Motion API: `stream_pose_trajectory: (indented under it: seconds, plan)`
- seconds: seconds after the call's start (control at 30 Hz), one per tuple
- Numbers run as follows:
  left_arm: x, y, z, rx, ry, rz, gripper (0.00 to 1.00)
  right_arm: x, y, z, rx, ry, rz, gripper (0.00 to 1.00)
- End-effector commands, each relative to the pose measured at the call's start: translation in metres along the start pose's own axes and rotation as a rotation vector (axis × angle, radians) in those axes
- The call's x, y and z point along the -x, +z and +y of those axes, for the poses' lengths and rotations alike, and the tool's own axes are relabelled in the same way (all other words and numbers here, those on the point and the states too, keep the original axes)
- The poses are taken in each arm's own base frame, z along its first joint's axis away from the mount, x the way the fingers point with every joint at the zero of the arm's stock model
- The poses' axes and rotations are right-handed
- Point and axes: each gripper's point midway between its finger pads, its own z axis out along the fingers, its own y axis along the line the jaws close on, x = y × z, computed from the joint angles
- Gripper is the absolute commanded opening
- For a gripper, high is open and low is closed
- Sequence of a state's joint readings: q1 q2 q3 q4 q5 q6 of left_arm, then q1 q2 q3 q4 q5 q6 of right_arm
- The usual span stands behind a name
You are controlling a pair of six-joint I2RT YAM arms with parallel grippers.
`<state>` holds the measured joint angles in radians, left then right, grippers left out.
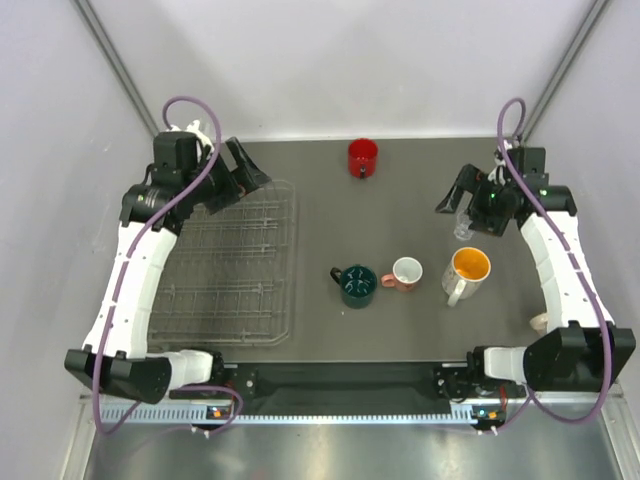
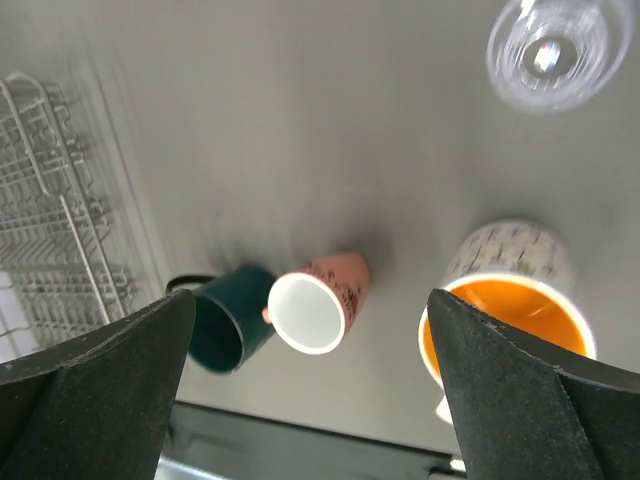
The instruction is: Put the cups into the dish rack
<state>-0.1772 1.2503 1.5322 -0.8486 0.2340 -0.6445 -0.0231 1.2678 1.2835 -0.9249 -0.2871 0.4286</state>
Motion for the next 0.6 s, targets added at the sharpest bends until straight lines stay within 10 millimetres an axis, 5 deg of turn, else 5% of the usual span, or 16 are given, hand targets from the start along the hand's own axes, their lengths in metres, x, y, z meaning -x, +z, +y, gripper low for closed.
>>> stream_pose_trajectory:
  seconds: [0.0,0.23,0.4,0.57]
  plan:
    - [-0.025,-0.015,0.012,0.025,0.101,0.146,0.99,0.031,-0.003,0.0,-0.03,-0.062,-0.058,1.0]
    - [-0.015,-0.031,0.041,0.181,0.09,0.049,0.99,0.064,0.0,0.0,-0.047,0.083,-0.104,1.0]
    - [-0.019,-0.027,0.043,0.167,0.11,0.057,0.99,0.079,-0.007,-0.029,-0.013,0.231,-0.144,1.0]
    - [-0.018,-0.02,0.045,0.167,0.103,0.051,0.99,0.096,-0.031,-0.07,-0.239,0.209,-0.241,0.96]
